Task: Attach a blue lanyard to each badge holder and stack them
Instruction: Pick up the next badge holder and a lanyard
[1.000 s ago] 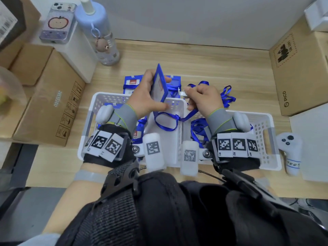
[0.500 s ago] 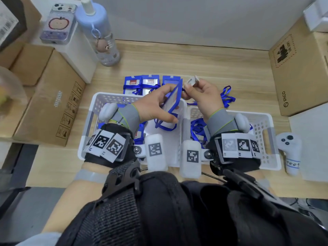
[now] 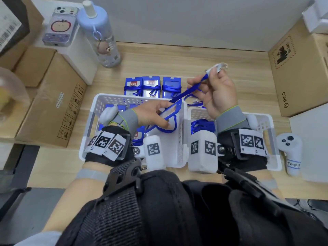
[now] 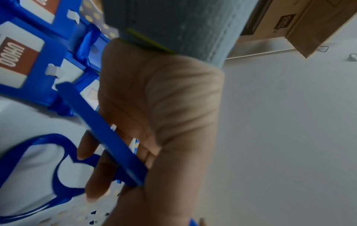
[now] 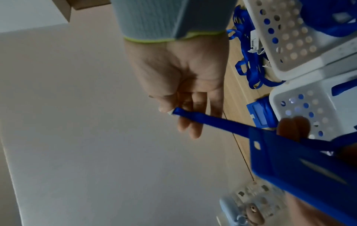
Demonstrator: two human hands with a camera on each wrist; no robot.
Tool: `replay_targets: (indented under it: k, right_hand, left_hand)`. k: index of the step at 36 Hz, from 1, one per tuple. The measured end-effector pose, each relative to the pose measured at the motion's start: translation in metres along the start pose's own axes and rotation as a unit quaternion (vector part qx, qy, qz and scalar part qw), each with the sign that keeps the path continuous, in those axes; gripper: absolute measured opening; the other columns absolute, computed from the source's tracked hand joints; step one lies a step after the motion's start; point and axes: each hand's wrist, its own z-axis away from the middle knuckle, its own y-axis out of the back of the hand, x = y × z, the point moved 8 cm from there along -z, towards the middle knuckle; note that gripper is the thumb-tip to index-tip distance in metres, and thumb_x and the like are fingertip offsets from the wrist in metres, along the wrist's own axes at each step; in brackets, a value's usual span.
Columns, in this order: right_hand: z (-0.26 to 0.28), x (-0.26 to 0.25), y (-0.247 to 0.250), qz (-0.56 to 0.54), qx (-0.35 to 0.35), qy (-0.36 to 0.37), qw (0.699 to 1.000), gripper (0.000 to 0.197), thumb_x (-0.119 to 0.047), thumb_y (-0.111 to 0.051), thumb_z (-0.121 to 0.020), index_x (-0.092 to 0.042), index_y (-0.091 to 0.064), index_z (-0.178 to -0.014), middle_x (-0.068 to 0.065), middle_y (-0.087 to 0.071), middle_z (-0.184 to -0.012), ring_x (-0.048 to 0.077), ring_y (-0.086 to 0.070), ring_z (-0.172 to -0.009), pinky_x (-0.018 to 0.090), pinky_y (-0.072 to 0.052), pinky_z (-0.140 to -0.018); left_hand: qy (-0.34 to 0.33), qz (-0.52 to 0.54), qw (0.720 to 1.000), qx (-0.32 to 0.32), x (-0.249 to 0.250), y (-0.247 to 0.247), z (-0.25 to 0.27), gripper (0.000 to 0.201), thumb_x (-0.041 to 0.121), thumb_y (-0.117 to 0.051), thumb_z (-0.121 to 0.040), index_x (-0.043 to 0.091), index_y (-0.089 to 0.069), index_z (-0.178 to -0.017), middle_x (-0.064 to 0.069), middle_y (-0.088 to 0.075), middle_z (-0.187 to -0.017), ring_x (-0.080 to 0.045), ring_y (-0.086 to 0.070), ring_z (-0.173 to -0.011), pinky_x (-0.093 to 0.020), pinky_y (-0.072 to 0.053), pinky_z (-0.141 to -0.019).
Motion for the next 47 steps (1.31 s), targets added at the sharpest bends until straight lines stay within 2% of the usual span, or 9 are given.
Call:
replay_targets:
  k: [4,8,13,18,24,27,32,41,47]
  right_hand:
    - [-0.002,-0.004,0.01,-0.113,0.036,0.0,0.993,0.028,-0.024,-0.029,-0.101,-0.013,-0.039,-0.078,-0.004,-0.043,-0.048,0.012,-0.044,-0.04,0.026,-0.049,-0.051]
    - [-0.004,0.0,0.019,-0.094,0.057,-0.016,0.994,0.026,-0.024,-0.031,-0.101,-0.015,-0.041,-0.079,-0.007,-0.043,-0.047,0.004,-0.026,-0.033,0.013,-0.022,-0.036]
    - [-0.002,0.015,0.011,0.004,0.022,-0.042,0.999,0.028,-0.023,-0.032,-0.101,-0.014,-0.041,-0.077,-0.004,-0.063,-0.059,0.003,-0.021,-0.028,0.011,-0.014,-0.034]
    - [0.007,0.042,-0.01,0.091,-0.066,-0.138,0.984,0.028,-0.021,-0.029,-0.1,-0.018,-0.044,-0.078,-0.006,-0.048,-0.044,0.005,-0.019,-0.027,0.009,-0.012,-0.039]
    - [0.02,0.072,-0.016,0.174,-0.161,-0.202,0.95,0.057,-0.053,-0.014,-0.096,-0.029,-0.06,-0.073,0.021,-0.063,-0.075,0.006,-0.013,-0.026,0.016,-0.006,-0.041]
    - [0.024,0.078,-0.008,0.141,-0.162,-0.212,0.953,0.054,-0.051,-0.013,-0.096,-0.019,-0.057,-0.091,0.01,-0.063,-0.058,0.005,-0.016,-0.025,0.013,-0.011,-0.041]
    - [0.026,0.078,0.006,0.154,-0.168,-0.194,0.954,0.016,-0.017,-0.041,-0.096,-0.019,-0.051,-0.083,-0.002,-0.054,-0.049,0.002,-0.02,-0.028,0.013,-0.013,-0.035]
    - [-0.011,0.016,0.038,0.253,-0.035,-0.044,0.966,0.023,-0.004,-0.056,-0.088,-0.016,-0.049,-0.07,-0.01,-0.05,-0.038,-0.002,-0.037,-0.032,0.009,-0.029,-0.036]
    - [-0.047,-0.002,0.071,0.426,0.031,0.02,0.904,0.02,-0.014,-0.059,-0.087,-0.021,-0.052,-0.07,-0.002,-0.057,-0.062,0.003,-0.052,-0.055,0.019,-0.042,-0.06]
  left_hand:
    - [-0.016,0.03,0.999,-0.007,0.003,-0.002,0.003,0.051,0.004,-0.067,-0.061,0.03,-0.06,-0.103,0.008,-0.063,-0.101,0.004,-0.062,-0.072,-0.013,-0.049,-0.064]
    - [-0.051,0.061,0.996,-0.034,0.016,-0.004,0.009,0.059,0.011,-0.071,-0.055,0.03,-0.058,-0.11,0.011,-0.058,-0.113,-0.002,-0.058,-0.078,-0.014,-0.047,-0.071]
    - [-0.13,0.143,0.979,-0.068,0.046,-0.007,0.014,0.064,0.015,-0.068,-0.051,0.02,-0.055,-0.113,0.013,-0.063,-0.105,-0.006,-0.057,-0.075,-0.018,-0.047,-0.074]
    - [-0.178,0.175,0.965,-0.08,0.07,-0.008,0.018,0.065,0.013,-0.064,-0.051,0.018,-0.054,-0.115,0.004,-0.065,-0.088,-0.009,-0.056,-0.075,-0.019,-0.047,-0.077]
    - [-0.212,0.262,0.938,-0.077,0.074,0.002,0.022,0.078,0.013,-0.077,-0.05,0.011,-0.05,-0.123,-0.005,-0.058,-0.105,-0.015,-0.055,-0.08,-0.045,-0.039,-0.077]
    - [-0.204,0.281,0.936,-0.054,0.067,0.009,0.021,0.075,0.011,-0.071,-0.051,0.012,-0.051,-0.123,0.0,-0.062,-0.108,-0.014,-0.056,-0.082,-0.045,-0.04,-0.087]
    - [-0.187,0.308,0.931,-0.058,0.059,0.007,0.019,0.083,0.023,-0.085,-0.049,0.013,-0.051,-0.124,0.002,-0.062,-0.11,-0.012,-0.056,-0.084,-0.033,-0.047,-0.084]
    - [-0.131,0.314,0.939,0.04,0.045,0.014,0.002,0.063,0.015,-0.066,-0.051,0.016,-0.056,-0.114,0.0,-0.06,-0.109,-0.009,-0.06,-0.08,-0.027,-0.052,-0.075]
    - [-0.085,0.349,0.929,0.086,0.029,0.02,-0.011,0.063,0.018,-0.069,-0.048,0.018,-0.058,-0.11,0.006,-0.057,-0.112,-0.007,-0.064,-0.082,-0.027,-0.052,-0.072]
